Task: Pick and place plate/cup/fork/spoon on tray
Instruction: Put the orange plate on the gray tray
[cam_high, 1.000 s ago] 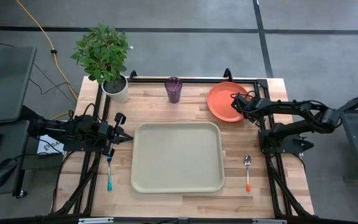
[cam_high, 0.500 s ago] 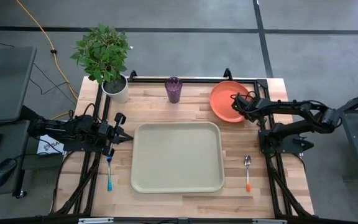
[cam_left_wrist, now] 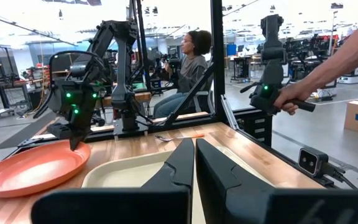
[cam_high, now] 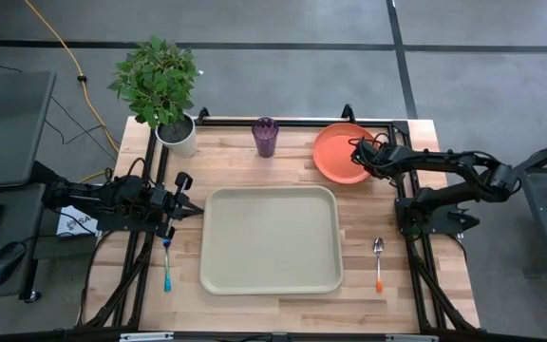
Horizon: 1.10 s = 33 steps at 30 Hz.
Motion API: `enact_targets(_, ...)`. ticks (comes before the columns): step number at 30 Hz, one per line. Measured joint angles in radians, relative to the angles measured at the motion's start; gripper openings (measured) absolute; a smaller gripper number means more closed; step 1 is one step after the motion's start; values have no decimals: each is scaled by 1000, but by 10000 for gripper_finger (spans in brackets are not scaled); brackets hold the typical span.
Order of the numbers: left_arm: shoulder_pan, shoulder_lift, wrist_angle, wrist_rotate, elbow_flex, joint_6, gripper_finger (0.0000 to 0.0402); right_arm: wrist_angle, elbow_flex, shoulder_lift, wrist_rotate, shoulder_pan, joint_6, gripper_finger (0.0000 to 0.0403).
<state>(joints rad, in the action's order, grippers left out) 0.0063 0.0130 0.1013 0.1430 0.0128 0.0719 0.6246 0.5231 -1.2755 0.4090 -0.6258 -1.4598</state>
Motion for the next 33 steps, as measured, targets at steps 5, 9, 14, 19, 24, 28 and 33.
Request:
enact_targets(5, 0, 0, 0, 0, 0, 0, 0, 47, 46, 0, 39, 0, 50, 2)
enact_targets(9, 0, 0, 0, 0, 0, 0, 0, 77, 85, 11, 58, 0, 132, 1)
enact_targets(14, 0, 0, 0, 0, 0, 0, 0, 128, 125, 77, 109, 0, 232, 0)
enact_targets(19, 0, 0, 0, 0, 0, 0, 0, 189, 149, 197, 139, -3, 344, 1)
enact_targets(24, 0, 0, 0, 0, 0, 0, 0, 234, 149, 347, 140, -3, 400, 1)
enact_targets(28, 0, 0, 0, 0, 0, 0, 0, 231, 150, 470, 135, -3, 447, 1)
enact_targets(33, 0, 0, 0, 0, 0, 0, 0, 227, 151, 588, 60, -3, 507, 1)
